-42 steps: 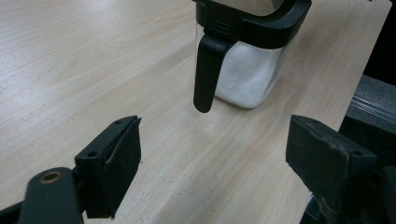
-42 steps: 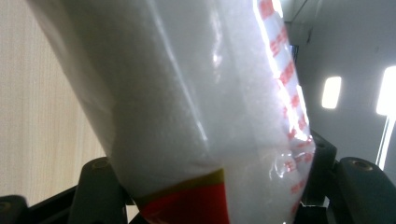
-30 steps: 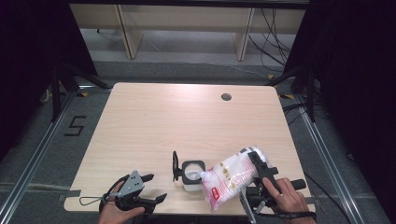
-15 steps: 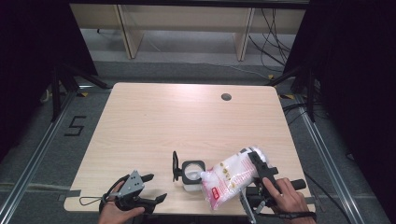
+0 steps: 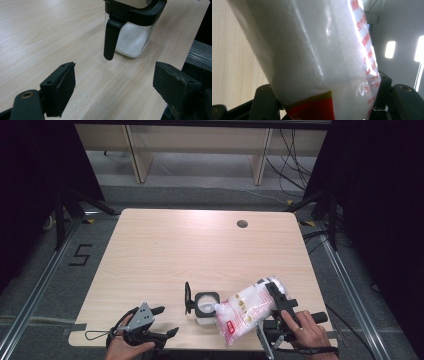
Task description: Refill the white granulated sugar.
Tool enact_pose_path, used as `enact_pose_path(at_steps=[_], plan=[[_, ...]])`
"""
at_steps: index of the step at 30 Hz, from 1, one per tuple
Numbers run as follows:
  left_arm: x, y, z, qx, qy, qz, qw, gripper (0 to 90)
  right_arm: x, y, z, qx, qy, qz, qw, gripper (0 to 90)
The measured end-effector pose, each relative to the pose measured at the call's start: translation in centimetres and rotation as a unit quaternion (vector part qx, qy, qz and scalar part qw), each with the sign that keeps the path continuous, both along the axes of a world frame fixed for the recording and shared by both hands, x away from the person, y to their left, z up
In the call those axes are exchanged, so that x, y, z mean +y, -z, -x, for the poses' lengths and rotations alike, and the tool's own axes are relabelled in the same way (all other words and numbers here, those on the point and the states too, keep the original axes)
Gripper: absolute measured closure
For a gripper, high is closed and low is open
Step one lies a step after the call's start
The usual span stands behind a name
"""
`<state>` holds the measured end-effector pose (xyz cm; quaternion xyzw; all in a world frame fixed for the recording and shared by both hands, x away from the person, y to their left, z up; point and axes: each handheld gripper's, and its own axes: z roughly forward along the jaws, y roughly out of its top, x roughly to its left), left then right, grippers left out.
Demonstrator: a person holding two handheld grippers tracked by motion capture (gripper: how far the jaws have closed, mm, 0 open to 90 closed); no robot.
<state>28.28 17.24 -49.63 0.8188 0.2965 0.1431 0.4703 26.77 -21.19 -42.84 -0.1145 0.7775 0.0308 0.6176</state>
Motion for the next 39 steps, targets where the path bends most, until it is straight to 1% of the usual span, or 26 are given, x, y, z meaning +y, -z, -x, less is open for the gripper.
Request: enact_pose_path(at_steps=[1, 2, 6, 7, 8, 9, 11, 12, 13, 14, 15, 19, 20, 21, 22, 25, 26, 27, 28, 29, 30, 31, 34, 35, 36, 39], plan=[[0.0, 0.0, 0.0, 0.0, 0.0, 0.0, 1.0, 17.6, 0.0, 0.0, 0.0, 0.0, 0.0, 0.0, 1.0, 38.0], [0.0, 0.0, 0.0, 0.0, 0.0, 0.0, 1.0, 17.6, -0.04, 0.12, 0.04, 0.001, 0.003, -0.009, 1.0, 38.0], [0.0, 0.0, -0.01, 0.0, 0.0, -0.001, 1.0, 17.6, 0.03, 0.0, 0.08, -0.002, 0.003, -0.003, 1.0, 38.0], [-0.24, 0.09, 0.11, 0.004, -0.004, 0.019, 0.9998, 17.6, 0.05, -0.02, 0.04, -0.002, 0.0, -0.002, 1.0, 38.0], [-0.27, 0.1, 0.12, 0.004, -0.005, 0.02, 0.9998, 17.6, 0.03, -0.02, 0.05, -0.003, 0.001, -0.002, 1.0, 38.0], [-0.18, 0.06, 0.09, 0.003, -0.002, 0.013, 0.9999, 17.6, 0.02, -0.01, 0.04, -0.001, 0.001, -0.003, 1.0, 38.0], [-0.23, 0.09, 0.11, 0.005, -0.003, 0.018, 0.9998, 17.6, 0.19, -0.47, -0.09, -0.01, -0.014, 0.03, 0.9994, 38.0], [-0.25, 0.09, 0.11, 0.003, -0.004, 0.02, 0.9998, 17.6, -0.01, 0.07, 0.07, -0.001, 0.004, -0.007, 1.0, 38.0], [-0.26, 0.1, 0.12, 0.004, -0.005, 0.02, 0.9998, 17.6, 0.12, -0.26, -0.01, -0.009, -0.008, 0.012, 0.9999, 38.0], [-0.22, 0.09, 0.1, 0.004, -0.003, 0.016, 0.9999, 17.7, 0.12, -0.18, -0.06, -0.011, -0.012, 0.007, 0.9998, 38.0], [-0.19, 0.08, 0.08, 0.004, -0.002, 0.013, 0.9999, 17.7, 0.16, -0.1, 0.12, -0.001, 0.004, 0.002, 1.0, 38.0], [-0.18, 0.06, 0.09, 0.003, -0.002, 0.013, 0.9999, 17.6, 0.1, 0.02, 0.14, 0.0, 0.005, -0.008, 1.0, 38.0], [-0.25, 0.09, 0.09, 0.003, -0.004, 0.019, 0.9998, 17.6, 0.15, -0.16, 0.07, -0.005, -0.002, 0.005, 1.0, 38.0], [-0.22, 0.08, 0.06, 0.001, -0.002, 0.017, 0.9998, 17.6, 0.2, -0.33, 0.07, -0.005, -0.002, 0.014, 0.9999, 38.1], [-0.24, 0.08, 0.08, 0.002, -0.002, 0.018, 0.9998, 17.6, 0.16, -0.11, 0.1, -0.001, 0.003, 0.002, 1.0, 38.0], [-0.19, 0.07, 0.08, 0.004, -0.002, 0.014, 0.9999, 17.6, 0.13, -0.03, 0.15, -0.002, 0.004, -0.006, 1.0, 38.0], [-0.27, 0.1, 0.11, 0.004, -0.005, 0.021, 0.9998, 17.6, 0.12, -0.01, 0.16, -0.001, 0.005, -0.006, 1.0, 38.0], [-0.04, 0.02, 0.01, 0.001, -0.001, 0.003, 1.0, 17.6, 0.13, -0.04, 0.13, -0.002, 0.003, -0.003, 1.0, 38.0], [0.02, -0.01, -0.02, -0.001, 0.001, -0.001, 1.0, 17.6, 0.16, -0.14, 0.1, -0.002, 0.001, 0.003, 1.0, 38.0], [0.01, -0.01, -0.01, -0.001, 0.001, -0.001, 1.0, 17.6, 0.16, -0.14, 0.11, -0.002, 0.002, 0.002, 1.0, 38.0], [0.0, 0.0, 0.0, 0.0, 0.0, 0.0, 1.0, 17.6, 0.11, 0.02, 0.17, -0.002, 0.005, -0.008, 1.0, 38.0], [-0.24, 0.08, 0.1, 0.004, -0.004, 0.018, 0.9998, 17.6, 0.2, -0.2, 0.11, -0.002, 0.001, 0.005, 1.0, 38.0], [-0.17, 0.06, 0.08, 0.003, -0.002, 0.013, 0.9999, 17.6, 0.16, -0.13, 0.12, -0.002, 0.001, 0.002, 1.0, 38.0], [-0.17, 0.06, 0.08, 0.003, -0.002, 0.014, 0.9999, 17.6, 0.17, -0.15, 0.12, -0.002, 0.001, 0.003, 1.0, 38.0], [-0.28, 0.1, 0.11, 0.004, -0.005, 0.021, 0.9997, 17.6, 0.16, -0.15, 0.12, -0.001, 0.002, 0.002, 1.0, 38.0], [-0.27, 0.1, 0.1, 0.004, -0.005, 0.02, 0.9998, 17.6, 0.15, -0.08, 0.15, -0.001, 0.003, -0.003, 1.0, 38.0]])
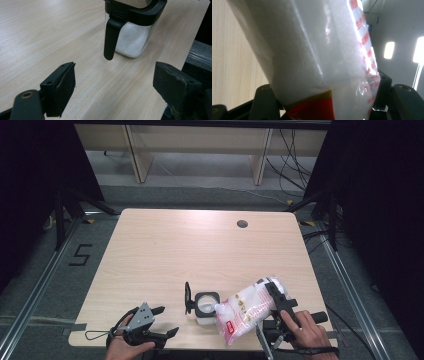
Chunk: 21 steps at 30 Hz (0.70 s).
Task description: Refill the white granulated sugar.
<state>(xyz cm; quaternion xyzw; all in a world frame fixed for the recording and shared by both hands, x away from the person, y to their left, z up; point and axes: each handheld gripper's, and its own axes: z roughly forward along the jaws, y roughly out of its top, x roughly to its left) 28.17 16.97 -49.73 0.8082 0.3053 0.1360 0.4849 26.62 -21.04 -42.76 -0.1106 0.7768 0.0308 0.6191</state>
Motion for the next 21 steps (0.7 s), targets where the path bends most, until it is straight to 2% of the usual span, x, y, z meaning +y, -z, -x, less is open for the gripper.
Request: enact_pose_path(at_steps=[1, 2, 3, 7, 8, 9, 11, 13, 17, 20, 21], plan=[[0.1, -0.04, -0.03, -0.001, 0.003, -0.008, 1.0, 17.6, 0.0, 0.03, 0.03, 0.0, 0.001, -0.001, 1.0, 38.0], [0.08, -0.03, -0.02, -0.001, 0.003, -0.006, 1.0, 17.6, 0.08, -0.2, -0.11, -0.01, -0.014, 0.012, 0.9998, 38.0], [0.09, -0.04, -0.03, -0.001, 0.003, -0.007, 1.0, 17.6, 0.11, -0.27, -0.12, -0.011, -0.014, 0.014, 0.9997, 38.1], [0.08, -0.03, -0.02, 0.0, 0.002, -0.006, 1.0, 17.6, 0.12, -0.27, -0.12, -0.012, -0.015, 0.015, 0.9997, 38.0], [0.08, -0.03, -0.03, -0.001, 0.002, -0.006, 1.0, 17.6, 0.06, -0.1, 0.03, -0.006, -0.002, 0.004, 1.0, 38.0], [0.08, -0.03, -0.03, 0.0, 0.002, -0.007, 1.0, 17.6, 0.12, -0.21, -0.09, -0.01, -0.011, 0.01, 0.9998, 38.0], [0.09, -0.03, -0.03, -0.001, 0.003, -0.007, 1.0, 17.6, 0.21, -0.48, 0.01, -0.01, -0.007, 0.023, 0.9997, 38.0], [0.08, -0.03, -0.03, -0.001, 0.003, -0.007, 1.0, 17.6, 0.11, -0.24, -0.14, -0.012, -0.014, 0.012, 0.9997, 38.1], [0.06, -0.02, -0.02, 0.0, 0.002, -0.005, 1.0, 17.6, 0.14, -0.31, -0.14, -0.011, -0.015, 0.016, 0.9997, 38.0], [0.08, -0.03, -0.03, 0.0, 0.003, -0.007, 1.0, 17.6, 0.09, -0.16, 0.0, -0.005, -0.003, 0.008, 1.0, 38.1], [0.1, -0.04, -0.04, -0.002, 0.003, -0.007, 1.0, 17.6, 0.11, -0.22, -0.08, -0.009, -0.01, 0.01, 0.9999, 38.1]])
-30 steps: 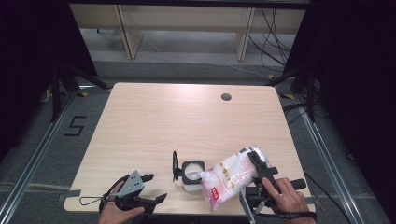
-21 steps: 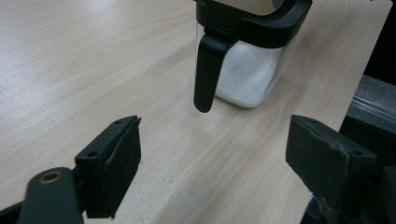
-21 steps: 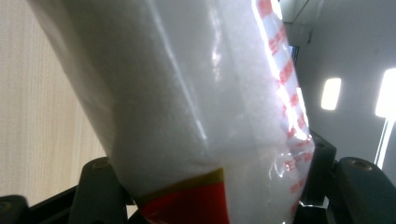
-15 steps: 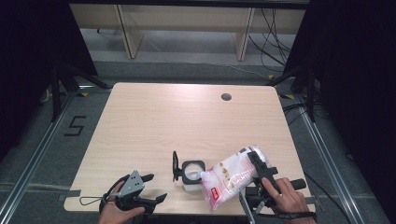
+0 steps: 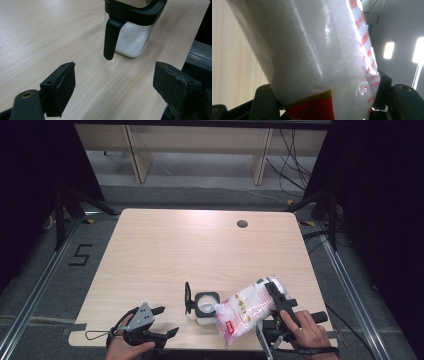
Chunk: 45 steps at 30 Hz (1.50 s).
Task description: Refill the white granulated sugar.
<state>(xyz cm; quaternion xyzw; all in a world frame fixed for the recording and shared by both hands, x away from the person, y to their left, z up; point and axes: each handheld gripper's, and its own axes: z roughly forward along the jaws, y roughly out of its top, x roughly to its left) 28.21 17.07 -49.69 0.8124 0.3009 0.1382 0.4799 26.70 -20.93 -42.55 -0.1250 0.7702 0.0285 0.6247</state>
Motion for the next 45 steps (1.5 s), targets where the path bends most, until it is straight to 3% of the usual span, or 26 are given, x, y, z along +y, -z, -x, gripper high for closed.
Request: enact_pose_path(at_steps=[1, 4, 8, 11, 12, 18, 20, 22, 32, 36, 39, 45], plan=[[-0.1, 0.05, 0.04, 0.003, -0.003, 0.008, 1.0, 17.6, 0.01, -0.03, -0.01, 0.0, -0.001, 0.002, 1.0, 38.1], [-0.01, 0.01, 0.01, 0.002, -0.001, 0.001, 1.0, 17.6, 0.1, -0.28, 0.1, 0.0, 0.003, 0.013, 0.9999, 38.1], [-0.01, 0.0, -0.01, 0.0, 0.0, 0.0, 1.0, 17.6, 0.05, -0.08, 0.14, 0.007, 0.009, 0.003, 0.9999, 38.1], [-0.03, 0.01, 0.01, 0.002, -0.001, 0.002, 1.0, 17.6, 0.08, -0.12, 0.13, 0.003, 0.006, 0.005, 1.0, 38.1], [-0.01, 0.0, 0.0, 0.001, 0.0, 0.001, 1.0, 17.6, 0.14, -0.32, 0.13, -0.001, 0.003, 0.016, 0.9999, 38.1], [0.0, -0.01, 0.01, 0.001, 0.0, 0.001, 1.0, 17.7, 0.16, -0.34, 0.17, -0.003, 0.004, 0.016, 0.9999, 38.1], [-0.02, 0.01, 0.01, 0.002, 0.0, 0.001, 1.0, 17.6, 0.11, -0.18, 0.03, -0.011, -0.009, 0.007, 0.9999, 38.1], [-0.04, 0.02, 0.01, 0.002, 0.0, 0.001, 1.0, 17.6, 0.07, 0.01, 0.08, -0.003, -0.001, -0.002, 1.0, 38.1], [-0.02, 0.0, 0.01, 0.002, 0.0, 0.001, 1.0, 17.6, 0.24, -0.38, 0.21, -0.004, 0.001, 0.02, 0.9998, 38.1], [-0.05, 0.02, 0.01, 0.002, 0.001, 0.001, 1.0, 17.6, 0.07, -0.07, 0.07, -0.002, -0.001, 0.0, 1.0, 38.1], [-0.06, -0.01, 0.05, 0.004, 0.001, -0.003, 1.0, 17.6, 0.23, -0.43, 0.23, -0.003, 0.004, 0.018, 0.9998, 38.1], [-0.08, 0.03, 0.03, 0.005, 0.001, 0.003, 1.0, 17.6, 0.21, -0.43, 0.16, -0.002, 0.003, 0.015, 0.9999, 38.1]])
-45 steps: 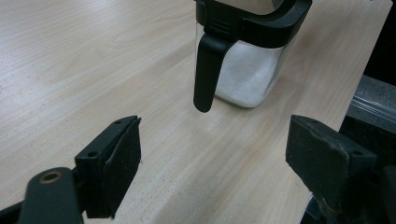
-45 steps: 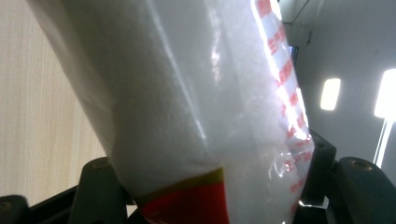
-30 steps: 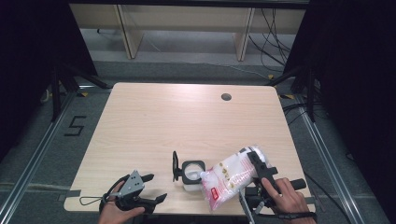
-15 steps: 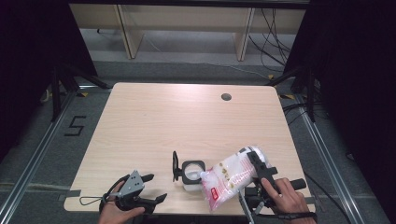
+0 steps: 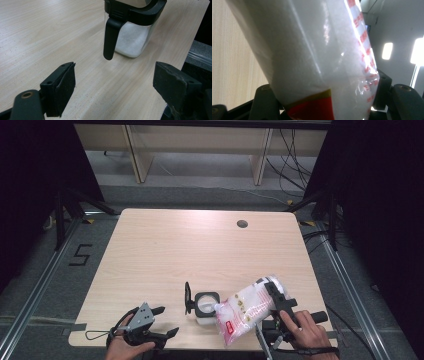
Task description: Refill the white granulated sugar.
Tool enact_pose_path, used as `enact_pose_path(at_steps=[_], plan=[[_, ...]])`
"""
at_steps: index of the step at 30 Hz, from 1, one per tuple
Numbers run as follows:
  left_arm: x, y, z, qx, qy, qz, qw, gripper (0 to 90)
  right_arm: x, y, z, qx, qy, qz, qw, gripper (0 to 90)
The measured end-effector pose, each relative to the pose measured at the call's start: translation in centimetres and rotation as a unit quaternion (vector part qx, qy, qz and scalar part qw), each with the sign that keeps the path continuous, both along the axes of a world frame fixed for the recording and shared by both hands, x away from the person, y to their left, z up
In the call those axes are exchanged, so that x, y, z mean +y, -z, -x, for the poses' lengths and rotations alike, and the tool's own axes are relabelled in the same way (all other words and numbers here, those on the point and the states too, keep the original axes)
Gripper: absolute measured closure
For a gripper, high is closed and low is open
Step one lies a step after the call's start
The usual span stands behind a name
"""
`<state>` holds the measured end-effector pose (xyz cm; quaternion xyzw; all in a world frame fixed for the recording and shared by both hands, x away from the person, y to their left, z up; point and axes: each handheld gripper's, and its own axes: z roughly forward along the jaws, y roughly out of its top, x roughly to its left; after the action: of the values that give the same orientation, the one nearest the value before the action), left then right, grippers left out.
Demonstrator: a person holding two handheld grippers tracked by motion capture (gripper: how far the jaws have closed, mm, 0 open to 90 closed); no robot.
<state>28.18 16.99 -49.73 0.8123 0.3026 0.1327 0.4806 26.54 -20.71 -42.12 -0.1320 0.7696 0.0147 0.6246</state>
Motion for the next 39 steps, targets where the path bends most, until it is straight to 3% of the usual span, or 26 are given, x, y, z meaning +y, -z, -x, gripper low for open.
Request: enact_pose_path(at_steps=[1, 3, 14, 17, 18, 21, 22, 23, 25, 27, 29, 34, 37, 38, 39], plan=[[0.02, -0.01, -0.03, -0.002, 0.002, -0.002, 1.0, 17.6, -0.05, 0.2, -0.12, -0.007, -0.008, -0.011, 0.9999, 38.0], [0.0, -0.02, 0.04, 0.0, -0.003, -0.002, 1.0, 17.6, -0.16, 0.43, -0.02, 0.001, 0.004, -0.025, 0.9997, 38.0], [-0.02, 0.03, -0.01, 0.001, -0.002, 0.002, 1.0, 17.6, -0.14, 0.32, 0.0, 0.004, 0.008, -0.022, 0.9997, 38.1], [-0.01, 0.0, 0.01, 0.001, -0.003, 0.0, 1.0, 17.6, -0.06, 0.11, -0.09, -0.006, -0.006, -0.009, 0.9999, 38.1], [-0.01, 0.0, 0.01, 0.001, -0.003, 0.0, 1.0, 17.6, -0.05, 0.12, 0.14, 0.001, 0.011, -0.01, 0.9999, 38.1], [-0.03, 0.04, -0.01, 0.0, -0.003, 0.004, 1.0, 17.6, -0.06, 0.27, 0.16, 0.0, 0.007, -0.025, 0.9997, 38.1], [-0.01, 0.0, 0.03, 0.001, -0.005, 0.0, 1.0, 17.6, -0.04, 0.3, 0.07, -0.007, -0.003, -0.024, 0.9997, 38.1], [0.02, 0.0, -0.04, -0.001, -0.001, 0.0, 1.0, 17.6, 0.06, 0.08, 0.09, -0.006, -0.004, -0.01, 0.9999, 38.0], [-0.02, 0.04, -0.02, 0.001, -0.002, 0.004, 1.0, 17.6, 0.12, -0.01, 0.17, -0.003, 0.001, -0.007, 1.0, 38.1], [0.02, 0.01, -0.03, -0.002, -0.001, 0.001, 1.0, 17.6, -0.01, 0.24, 0.11, -0.005, -0.001, -0.022, 0.9997, 38.1], [0.07, -0.02, -0.08, -0.005, 0.001, -0.002, 1.0, 17.6, 0.05, -0.01, -0.05, -0.012, -0.016, -0.007, 0.9998, 38.1], [-0.03, 0.04, -0.03, 0.001, -0.002, 0.004, 1.0, 17.6, 0.03, 0.01, -0.04, -0.012, -0.014, -0.009, 0.9998, 38.2], [0.01, 0.01, -0.04, -0.002, -0.002, 0.002, 1.0, 17.6, 0.02, 0.16, 0.27, -0.001, 0.005, -0.022, 0.9997, 38.2], [0.01, 0.01, -0.04, -0.002, -0.001, 0.001, 1.0, 17.6, 0.09, -0.03, 0.22, -0.003, 0.002, -0.014, 0.9999, 38.2], [0.02, 0.01, -0.04, -0.002, -0.001, 0.001, 1.0, 17.6, 0.03, 0.1, 0.24, -0.001, 0.004, -0.023, 0.9997, 38.2]])
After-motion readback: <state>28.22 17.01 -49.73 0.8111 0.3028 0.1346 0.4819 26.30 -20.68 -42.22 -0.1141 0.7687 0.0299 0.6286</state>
